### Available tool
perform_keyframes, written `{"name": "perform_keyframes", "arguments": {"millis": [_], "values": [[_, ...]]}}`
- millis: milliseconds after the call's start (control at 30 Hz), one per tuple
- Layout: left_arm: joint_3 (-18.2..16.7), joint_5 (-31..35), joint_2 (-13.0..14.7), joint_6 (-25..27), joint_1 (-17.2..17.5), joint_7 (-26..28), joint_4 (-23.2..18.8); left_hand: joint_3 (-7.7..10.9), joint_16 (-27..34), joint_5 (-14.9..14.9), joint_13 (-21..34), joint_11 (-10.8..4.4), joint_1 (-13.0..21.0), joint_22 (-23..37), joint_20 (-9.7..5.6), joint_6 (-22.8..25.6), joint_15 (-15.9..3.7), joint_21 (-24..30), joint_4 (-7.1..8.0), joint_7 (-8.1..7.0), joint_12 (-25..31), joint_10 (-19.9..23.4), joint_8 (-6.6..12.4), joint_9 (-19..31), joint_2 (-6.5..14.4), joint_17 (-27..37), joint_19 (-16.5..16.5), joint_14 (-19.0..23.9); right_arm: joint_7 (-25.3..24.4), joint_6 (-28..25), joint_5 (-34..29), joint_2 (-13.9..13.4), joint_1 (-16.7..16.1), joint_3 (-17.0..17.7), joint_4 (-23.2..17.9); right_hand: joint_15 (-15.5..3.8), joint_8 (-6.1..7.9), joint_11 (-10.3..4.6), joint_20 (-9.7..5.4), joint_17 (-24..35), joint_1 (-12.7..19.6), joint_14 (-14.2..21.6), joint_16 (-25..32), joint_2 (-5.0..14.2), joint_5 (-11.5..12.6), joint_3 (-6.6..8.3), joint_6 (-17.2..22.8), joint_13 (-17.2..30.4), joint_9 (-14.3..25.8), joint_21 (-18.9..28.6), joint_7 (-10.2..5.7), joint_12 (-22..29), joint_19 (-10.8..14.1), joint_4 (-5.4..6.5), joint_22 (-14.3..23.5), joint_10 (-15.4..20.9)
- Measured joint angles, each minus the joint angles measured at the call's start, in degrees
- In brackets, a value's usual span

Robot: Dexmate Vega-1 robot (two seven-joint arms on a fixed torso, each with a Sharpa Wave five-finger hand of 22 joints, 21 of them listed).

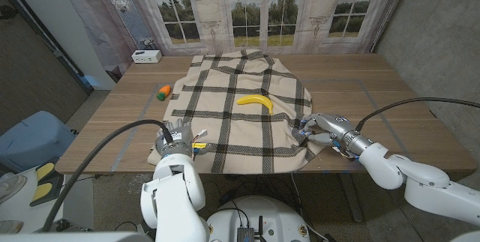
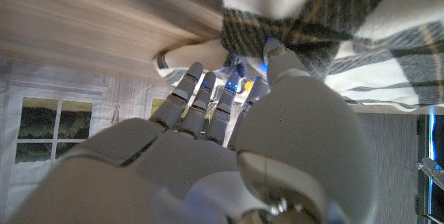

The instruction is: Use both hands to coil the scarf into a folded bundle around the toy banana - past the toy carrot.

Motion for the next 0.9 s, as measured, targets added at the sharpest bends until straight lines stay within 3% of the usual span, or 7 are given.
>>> {"name": "perform_keyframes", "arguments": {"millis": [367, 633, 900], "values": [[-3.37, 2.21, -0.54, -4.98, -3.41, -8.9, 0.34, 0.13, 0.0, 0.47, 0.0, 0.0, 2.39, 0.0, -0.74, 2.7, 0.0, -0.23, -0.13, -0.79, 0.0, 0.0, 0.84, -0.01, 0.58, 0.0, 0.75, 0.0, -2.23, 0.9, -1.97, 1.94, 0.23, 2.23, 0.4, 0.01, -0.22, 0.01, 0.18, -0.05, 0.15, 0.0, -0.22, 0.14, -0.44, 0.38, 0.0, 0.01, 0.0, 0.0, 0.01, 0.0, 0.19, -0.08, 0.0, 0.61], [-5.73, 3.91, 0.93, -8.85, -9.5, -17.81, 2.41, 0.41, 0.0, 0.66, 0.0, 0.0, 4.01, -0.01, -0.71, 4.02, -0.21, -0.65, -0.4, -1.5, 0.24, 0.0, 1.07, -0.01, 0.69, 0.0, 1.16, -0.21, -2.94, 1.29, -3.36, 3.59, 0.81, 3.12, 0.52, -0.21, -0.24, -0.22, 0.18, -0.31, 0.15, 0.22, -0.44, 0.14, -0.44, 0.38, 0.0, 0.01, -0.02, -0.4, 0.01, 0.0, 0.19, -0.08, 0.01, 0.84], [-6.56, 4.79, 2.37, -11.07, -12.55, -25.24, 3.65, 0.05, 0.01, 0.96, 0.0, 0.25, 5.29, -0.01, -0.26, 5.64, -0.01, -1.11, -0.76, -1.69, 0.24, -0.19, 1.42, 0.28, -0.13, 0.0, 1.33, 0.0, -4.1, 1.19, -4.71, 6.29, 2.2, 3.25, 1.15, -0.16, -0.62, -0.76, 0.17, -0.58, 0.15, 1.18, -0.44, 0.13, -0.83, 0.78, 0.6, 0.01, -0.09, -0.4, 0.61, 0.0, 0.19, -0.02, 0.01, 2.0]]}}
